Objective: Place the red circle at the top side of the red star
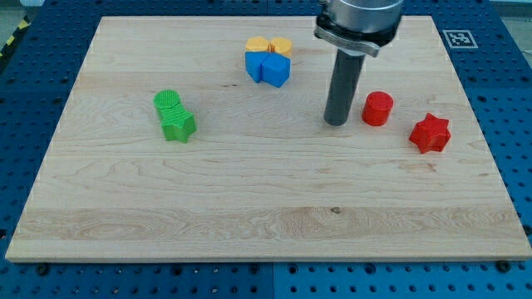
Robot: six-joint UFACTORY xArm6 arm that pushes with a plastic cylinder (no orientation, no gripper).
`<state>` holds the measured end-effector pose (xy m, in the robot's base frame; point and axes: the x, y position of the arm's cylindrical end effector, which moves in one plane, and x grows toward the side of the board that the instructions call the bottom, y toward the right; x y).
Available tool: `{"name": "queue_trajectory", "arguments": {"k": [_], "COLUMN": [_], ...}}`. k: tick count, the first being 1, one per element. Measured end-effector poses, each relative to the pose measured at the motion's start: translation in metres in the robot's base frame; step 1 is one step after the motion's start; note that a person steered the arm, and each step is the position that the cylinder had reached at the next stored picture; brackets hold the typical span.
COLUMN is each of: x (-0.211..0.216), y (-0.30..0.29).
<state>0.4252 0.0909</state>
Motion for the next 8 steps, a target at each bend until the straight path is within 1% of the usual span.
{"name": "queue_trajectory", "arguments": {"k": [1,2,3,4,5,7,8], "x": [-0.025,-0.024,-0.024,-0.024,-0.01,0.001,0.001], "y": [0.005,0.05,0.054,0.028,0.013,0.056,0.056]}}
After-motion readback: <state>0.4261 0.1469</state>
